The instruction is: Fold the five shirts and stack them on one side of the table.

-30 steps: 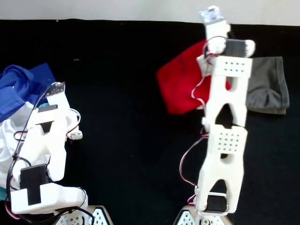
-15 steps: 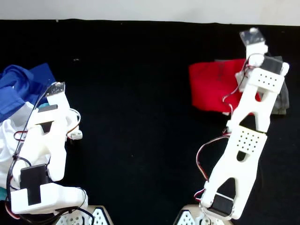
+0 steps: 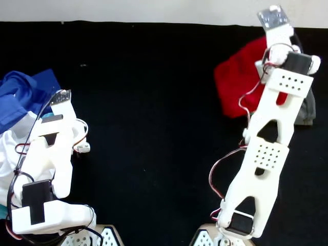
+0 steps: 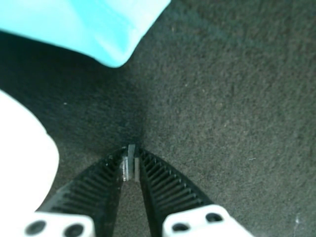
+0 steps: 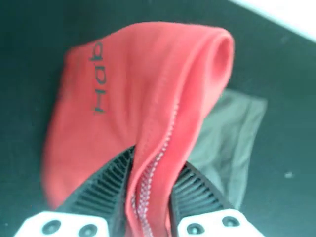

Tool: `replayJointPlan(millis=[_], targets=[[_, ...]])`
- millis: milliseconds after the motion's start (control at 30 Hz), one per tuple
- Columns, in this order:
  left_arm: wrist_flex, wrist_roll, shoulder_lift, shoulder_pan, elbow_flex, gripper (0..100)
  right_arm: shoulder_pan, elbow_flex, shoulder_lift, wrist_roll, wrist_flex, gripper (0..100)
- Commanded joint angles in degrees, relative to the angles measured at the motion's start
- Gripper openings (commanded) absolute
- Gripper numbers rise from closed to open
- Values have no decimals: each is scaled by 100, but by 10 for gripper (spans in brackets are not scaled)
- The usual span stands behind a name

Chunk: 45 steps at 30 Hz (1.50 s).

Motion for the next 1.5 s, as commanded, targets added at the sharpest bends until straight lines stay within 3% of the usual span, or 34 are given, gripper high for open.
replayJointPlan(millis=[0, 233, 500, 733, 933, 1267, 1467], targets=[[-185, 0, -22, 40, 4, 10, 22, -277, -813, 35, 40, 6], [-185, 0, -22, 40, 4, 10, 558, 84, -444, 360, -356, 6], [-185, 0, -22, 40, 4, 10, 1262, 1165, 813, 888, -2387, 6], [-185, 0, -22, 40, 4, 10, 1411, 1182, 1112, 1108, -3064, 12], [-185, 0, -22, 40, 4, 10, 1455, 1174, 1095, 1081, -2914, 206], [-185, -18, -22, 40, 4, 10, 1358, 171, 1095, -668, -2844, 241], [44, -18, -163, -31, -66, 10, 1358, -725, 1086, -1178, -1903, 238]])
